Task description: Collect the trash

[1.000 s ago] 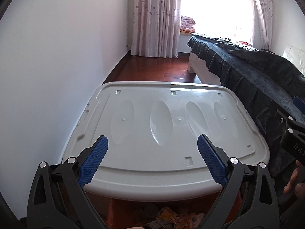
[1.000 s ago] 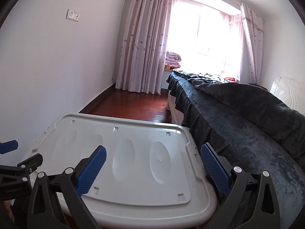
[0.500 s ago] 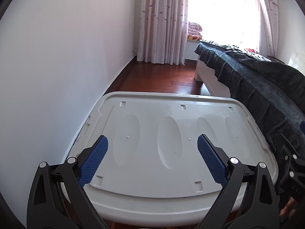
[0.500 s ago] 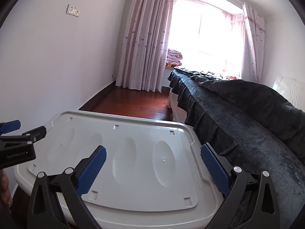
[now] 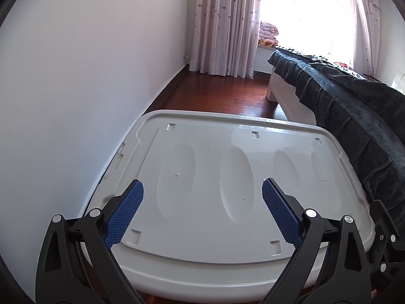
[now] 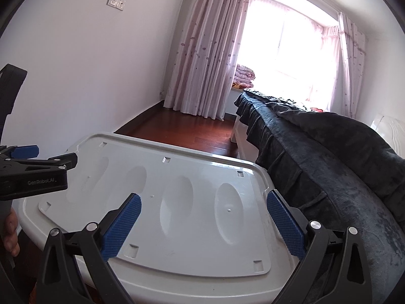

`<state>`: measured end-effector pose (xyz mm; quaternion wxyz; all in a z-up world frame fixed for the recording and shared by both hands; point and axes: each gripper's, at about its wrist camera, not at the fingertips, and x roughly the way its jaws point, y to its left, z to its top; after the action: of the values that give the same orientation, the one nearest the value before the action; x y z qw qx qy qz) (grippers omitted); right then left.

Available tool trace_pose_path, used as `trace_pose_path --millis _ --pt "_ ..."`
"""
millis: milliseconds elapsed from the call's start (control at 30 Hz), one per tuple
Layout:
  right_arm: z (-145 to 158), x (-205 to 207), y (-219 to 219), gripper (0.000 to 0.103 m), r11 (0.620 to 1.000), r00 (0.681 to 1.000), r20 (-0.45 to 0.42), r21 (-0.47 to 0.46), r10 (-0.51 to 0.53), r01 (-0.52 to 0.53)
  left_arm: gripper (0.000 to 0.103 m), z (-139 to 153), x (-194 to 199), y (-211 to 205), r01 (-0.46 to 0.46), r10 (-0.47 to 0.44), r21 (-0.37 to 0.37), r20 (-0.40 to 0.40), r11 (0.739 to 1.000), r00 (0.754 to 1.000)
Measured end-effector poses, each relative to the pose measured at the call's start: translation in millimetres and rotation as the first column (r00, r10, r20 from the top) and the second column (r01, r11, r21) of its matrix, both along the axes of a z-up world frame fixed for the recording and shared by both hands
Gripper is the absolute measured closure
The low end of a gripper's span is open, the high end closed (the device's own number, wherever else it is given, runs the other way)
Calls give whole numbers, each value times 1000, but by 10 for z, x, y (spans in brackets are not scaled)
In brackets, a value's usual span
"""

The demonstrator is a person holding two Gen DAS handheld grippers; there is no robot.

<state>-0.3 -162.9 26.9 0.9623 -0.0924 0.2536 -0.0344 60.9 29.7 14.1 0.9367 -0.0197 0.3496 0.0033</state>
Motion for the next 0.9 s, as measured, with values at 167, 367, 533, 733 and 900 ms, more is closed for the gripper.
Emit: trace_pose_path --millis 167,367,533,733,900 --pt "-17 -5 -14 5 1000 1000 -12 6 -2 2 11 23 21 -4 -9 8 17 14 1000 1000" --pt "-54 -1 10 5 1000 1000 -28 0 4 -4 11 25 39 72 -20 20 -17 18 1000 1000" --pt "-75 2 26 5 1000 999 -33 -4 7 -7 11 60 -3 104 -23 24 -4 64 1000 998" --pt "-110 13 29 5 1000 999 -48 1 5 -5 11 59 3 84 -44 40 47 75 998 996" --pt "-119 9 34 5 1000 999 -46 -2 3 -3 11 43 32 88 -45 41 60 65 997 997"
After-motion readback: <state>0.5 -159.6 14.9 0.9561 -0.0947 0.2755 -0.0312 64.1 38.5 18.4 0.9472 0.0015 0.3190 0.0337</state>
